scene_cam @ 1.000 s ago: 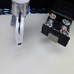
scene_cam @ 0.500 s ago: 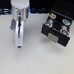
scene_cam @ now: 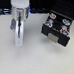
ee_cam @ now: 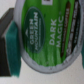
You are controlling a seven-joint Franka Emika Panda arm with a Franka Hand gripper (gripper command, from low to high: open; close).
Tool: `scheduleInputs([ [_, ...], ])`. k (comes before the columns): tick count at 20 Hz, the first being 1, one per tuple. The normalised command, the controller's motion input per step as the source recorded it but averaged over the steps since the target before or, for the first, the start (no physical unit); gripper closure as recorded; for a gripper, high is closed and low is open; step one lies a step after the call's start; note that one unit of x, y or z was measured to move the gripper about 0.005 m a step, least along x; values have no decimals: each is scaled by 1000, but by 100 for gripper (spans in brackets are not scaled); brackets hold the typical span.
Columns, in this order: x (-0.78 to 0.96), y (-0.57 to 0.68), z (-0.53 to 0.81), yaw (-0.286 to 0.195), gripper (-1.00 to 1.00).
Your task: Open the kcup holder, insert the kcup into the holder, and close the kcup holder
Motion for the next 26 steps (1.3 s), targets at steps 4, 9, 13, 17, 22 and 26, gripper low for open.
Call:
scheduleInputs([
  [4, 192, 309, 874, 2, 100],
  [9, 195, 494, 885, 3, 100],
  [13, 185, 639, 776, 7, 100],
  [17, 268, 693, 787, 12, 100],
  [22, 192, 701, 630, 7, 100],
  [26, 228, 694, 475, 5, 100],
])
